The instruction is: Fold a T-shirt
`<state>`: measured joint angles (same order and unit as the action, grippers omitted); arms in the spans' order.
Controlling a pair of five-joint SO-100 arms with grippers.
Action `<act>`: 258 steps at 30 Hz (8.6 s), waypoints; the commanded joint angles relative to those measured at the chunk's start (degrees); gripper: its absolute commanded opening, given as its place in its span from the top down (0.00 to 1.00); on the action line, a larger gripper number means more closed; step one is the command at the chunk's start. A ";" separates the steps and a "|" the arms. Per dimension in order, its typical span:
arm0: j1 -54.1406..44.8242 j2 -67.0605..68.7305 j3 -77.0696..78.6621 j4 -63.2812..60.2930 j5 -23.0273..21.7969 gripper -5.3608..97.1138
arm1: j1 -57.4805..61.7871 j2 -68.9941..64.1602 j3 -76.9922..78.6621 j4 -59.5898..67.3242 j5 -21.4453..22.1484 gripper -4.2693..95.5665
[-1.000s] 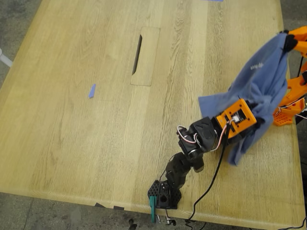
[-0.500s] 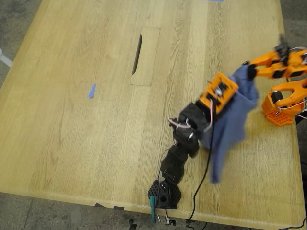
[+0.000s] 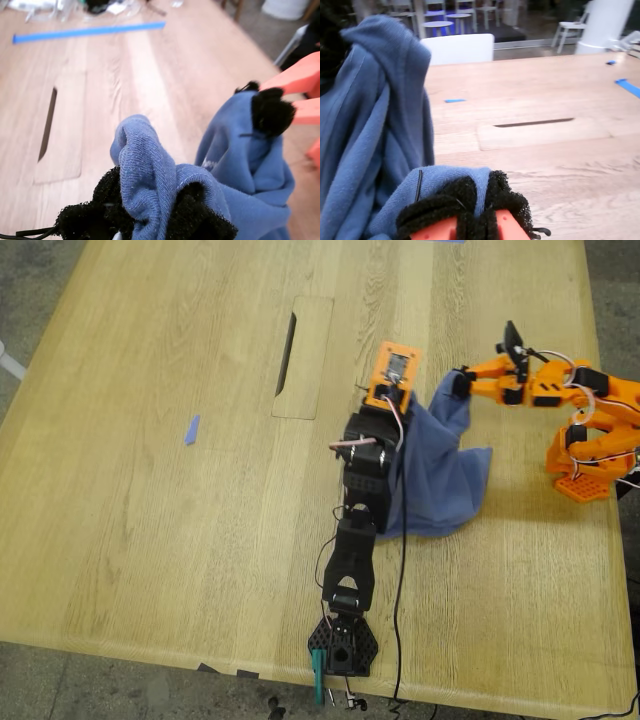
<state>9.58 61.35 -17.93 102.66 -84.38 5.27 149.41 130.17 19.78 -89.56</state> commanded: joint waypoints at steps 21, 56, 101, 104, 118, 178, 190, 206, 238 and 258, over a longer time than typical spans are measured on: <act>-22.76 -26.02 -1.49 -46.93 -0.18 0.95 | 21.36 -53.17 -15.47 -48.16 -0.62 0.96; -30.76 -25.14 -1.41 -44.38 0.00 0.95 | 28.04 -126.91 -136.85 -5.19 -1.85 0.96; -19.86 7.21 9.32 6.15 -2.64 0.95 | 21.80 -88.68 -133.15 77.43 -0.18 0.96; -20.30 8.00 11.87 6.15 -3.08 0.95 | 21.53 -91.58 -136.32 77.52 0.00 0.96; -22.32 5.62 23.03 6.15 -4.31 0.95 | 19.86 -97.29 -136.76 76.90 -0.09 0.96; -3.34 85.08 152.23 -54.58 -5.01 0.94 | 13.89 -9.58 -2.46 44.47 2.90 0.96; -0.09 103.10 172.35 -56.07 -4.75 0.93 | 12.30 9.67 18.72 41.66 3.25 0.96; -2.11 105.82 181.58 -73.04 -0.88 0.64 | 15.56 20.21 33.57 30.15 1.85 0.89; 13.18 144.40 193.62 -66.27 -1.41 0.52 | 18.81 43.95 34.45 37.00 1.23 0.77; 29.00 145.46 192.39 -66.80 -3.25 0.56 | 18.02 43.77 26.72 43.51 1.93 0.72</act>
<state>42.10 200.04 177.19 40.08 -87.71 20.83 193.01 160.05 66.36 -88.07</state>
